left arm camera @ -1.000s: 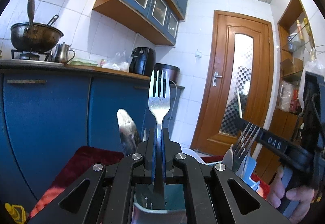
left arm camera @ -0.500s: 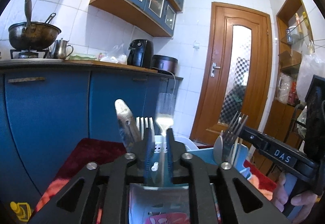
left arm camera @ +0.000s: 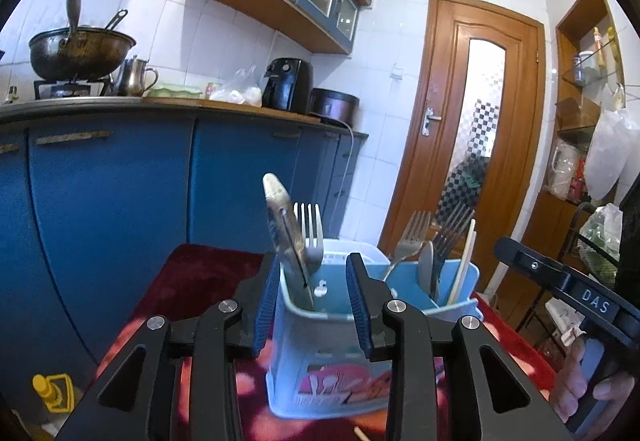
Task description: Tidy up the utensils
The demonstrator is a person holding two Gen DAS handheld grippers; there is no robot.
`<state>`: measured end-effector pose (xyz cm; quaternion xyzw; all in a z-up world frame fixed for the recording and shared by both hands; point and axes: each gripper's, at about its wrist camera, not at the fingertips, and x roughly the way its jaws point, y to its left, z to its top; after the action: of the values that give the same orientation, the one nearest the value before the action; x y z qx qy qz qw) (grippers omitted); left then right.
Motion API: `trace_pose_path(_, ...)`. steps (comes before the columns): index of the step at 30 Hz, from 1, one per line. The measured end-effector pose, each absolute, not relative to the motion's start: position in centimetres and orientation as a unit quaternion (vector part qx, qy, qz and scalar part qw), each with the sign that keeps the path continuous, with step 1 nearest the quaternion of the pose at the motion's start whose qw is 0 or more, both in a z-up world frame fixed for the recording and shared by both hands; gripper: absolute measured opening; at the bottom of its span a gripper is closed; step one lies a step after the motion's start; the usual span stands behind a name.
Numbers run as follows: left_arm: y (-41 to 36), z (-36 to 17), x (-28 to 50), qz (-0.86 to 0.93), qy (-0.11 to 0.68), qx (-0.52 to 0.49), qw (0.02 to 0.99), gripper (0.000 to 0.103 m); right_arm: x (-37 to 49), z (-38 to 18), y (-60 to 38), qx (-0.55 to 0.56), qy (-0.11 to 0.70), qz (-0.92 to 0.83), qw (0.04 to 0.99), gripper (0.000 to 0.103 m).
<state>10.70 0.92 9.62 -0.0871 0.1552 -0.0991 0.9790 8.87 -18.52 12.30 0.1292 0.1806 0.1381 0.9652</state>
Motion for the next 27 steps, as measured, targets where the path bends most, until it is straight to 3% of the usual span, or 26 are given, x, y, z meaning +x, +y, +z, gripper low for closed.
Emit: trace_pose_path(27,3.9,6.9,4.4,-0.068,0.325,-0.066,0.941,0.038,2.0,8.8,-14.6,0.096,0.329,0.17,0.924,0.031)
